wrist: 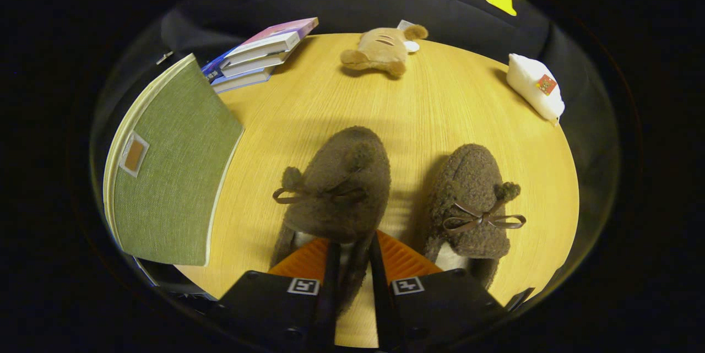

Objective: Open the storage box then place both shoes into the box .Put the left shoe in first, then the right shoe, with the right side of both shoes facing outward in a uniform manner.

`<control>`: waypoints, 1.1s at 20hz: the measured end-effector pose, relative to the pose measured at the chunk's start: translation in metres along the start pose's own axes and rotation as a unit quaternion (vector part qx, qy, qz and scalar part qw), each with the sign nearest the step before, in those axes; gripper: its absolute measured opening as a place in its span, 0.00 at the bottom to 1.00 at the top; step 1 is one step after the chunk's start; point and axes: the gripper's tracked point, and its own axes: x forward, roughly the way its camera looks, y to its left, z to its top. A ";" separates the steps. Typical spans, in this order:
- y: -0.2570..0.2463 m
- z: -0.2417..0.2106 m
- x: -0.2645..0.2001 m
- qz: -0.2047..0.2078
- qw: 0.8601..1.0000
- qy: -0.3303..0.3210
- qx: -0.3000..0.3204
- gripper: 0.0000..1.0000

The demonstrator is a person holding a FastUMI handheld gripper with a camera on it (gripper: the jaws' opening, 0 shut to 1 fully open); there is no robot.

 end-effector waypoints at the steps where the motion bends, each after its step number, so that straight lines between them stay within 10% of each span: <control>1: 0.002 0.000 0.000 0.009 1.000 -0.001 0.017 0.11; 22: 0.071 0.106 -0.130 0.122 0.984 -0.110 0.066 0.06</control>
